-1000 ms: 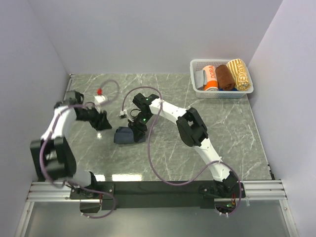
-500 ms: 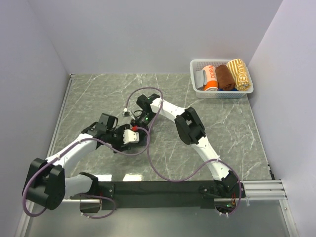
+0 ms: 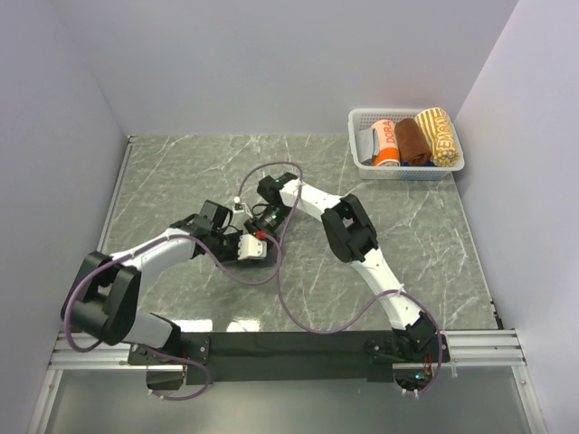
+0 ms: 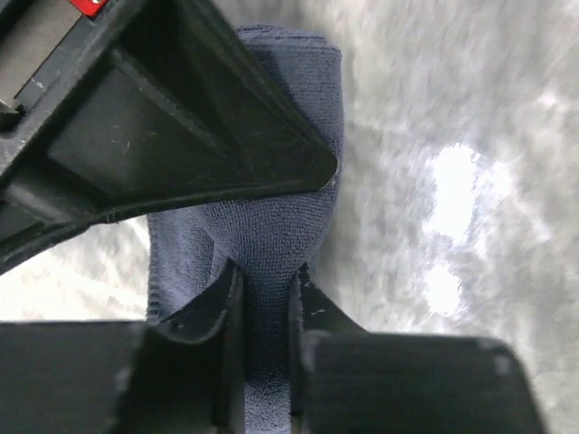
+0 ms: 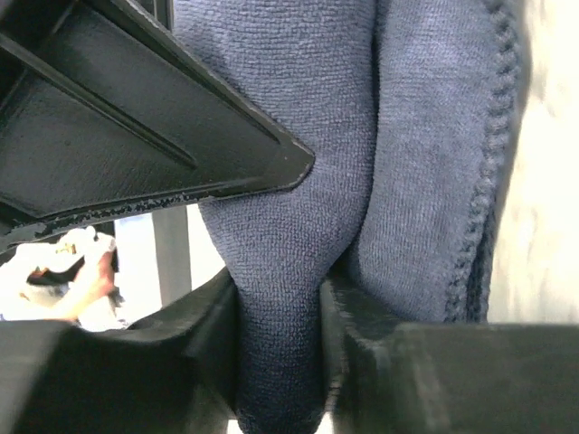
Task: Roll the towels
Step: Roll the towel, then place the rolled towel into the container
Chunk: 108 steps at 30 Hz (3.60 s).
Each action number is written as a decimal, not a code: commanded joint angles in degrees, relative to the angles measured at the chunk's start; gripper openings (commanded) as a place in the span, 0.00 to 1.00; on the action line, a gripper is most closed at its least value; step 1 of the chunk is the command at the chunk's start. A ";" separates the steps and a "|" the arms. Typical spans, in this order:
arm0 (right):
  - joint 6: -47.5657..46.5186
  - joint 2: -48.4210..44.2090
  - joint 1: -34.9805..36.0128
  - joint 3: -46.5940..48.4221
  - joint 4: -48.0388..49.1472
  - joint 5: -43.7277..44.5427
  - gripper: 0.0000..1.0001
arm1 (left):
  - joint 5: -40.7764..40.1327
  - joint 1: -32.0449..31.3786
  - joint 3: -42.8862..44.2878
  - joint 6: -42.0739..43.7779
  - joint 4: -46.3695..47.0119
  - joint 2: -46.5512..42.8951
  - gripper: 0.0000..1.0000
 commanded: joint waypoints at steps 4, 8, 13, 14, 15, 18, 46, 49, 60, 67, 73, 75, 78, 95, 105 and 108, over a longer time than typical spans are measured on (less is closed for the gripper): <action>5.85 -8.10 -2.21 -11.75 6.58 21.27 0.49 | 5.52 0.87 4.99 -1.38 -13.94 6.58 0.04; 10.85 -13.81 -6.42 -12.90 12.02 22.67 0.56 | 6.67 1.13 8.41 -1.02 -20.01 9.57 0.01; 14.29 -20.84 -10.55 -16.06 18.97 27.68 0.71 | 9.74 2.10 13.33 -0.85 -26.24 14.48 0.01; 16.21 -23.29 -11.69 -17.55 21.33 27.95 0.71 | 10.36 2.54 15.61 -0.85 -27.48 15.63 0.01; 17.01 -24.45 -13.71 -18.34 22.40 27.95 0.70 | 10.80 3.15 16.85 -1.02 -28.62 16.95 0.01; 18.16 -29.89 -17.23 -22.82 26.27 29.44 0.65 | 13.52 5.17 23.00 -3.13 -32.14 25.01 0.01; -15.66 -46.62 9.56 -54.56 56.07 43.77 0.92 | 19.68 12.56 62.92 -7.53 -55.18 66.44 0.18; -18.39 -43.81 10.97 -55.62 59.84 44.90 0.92 | 19.94 12.56 62.48 -7.18 -55.26 66.35 0.18; -22.87 -34.92 11.50 -50.09 56.18 47.46 0.46 | 20.99 12.82 60.99 -4.90 -55.18 65.22 0.18; -22.44 -33.51 11.94 -46.13 40.65 44.30 0.00 | 26.96 15.89 56.94 -6.29 -52.10 57.58 0.36; -8.75 -31.67 5.37 -37.36 26.40 35.79 0.00 | 31.72 24.33 53.96 -20.05 -41.75 44.49 0.56; -2.01 -28.87 1.76 -30.96 22.52 29.66 0.00 | 31.64 28.28 52.82 -24.12 -35.79 38.78 0.61; 7.31 -26.49 -5.19 -24.88 18.55 21.66 0.00 | 29.62 29.52 52.19 -29.23 -31.02 32.97 0.68; 34.40 -32.89 -38.76 -9.40 30.84 24.15 0.00 | 16.96 23.19 58.24 -46.99 -23.43 22.58 0.99; 34.08 -31.84 -50.02 -3.94 35.94 41.89 0.00 | 15.55 23.11 54.13 -49.02 -22.13 20.30 0.99; 34.07 -30.62 -50.03 -3.68 36.82 44.38 0.00 | 14.33 23.19 53.78 -48.40 -22.48 20.30 0.99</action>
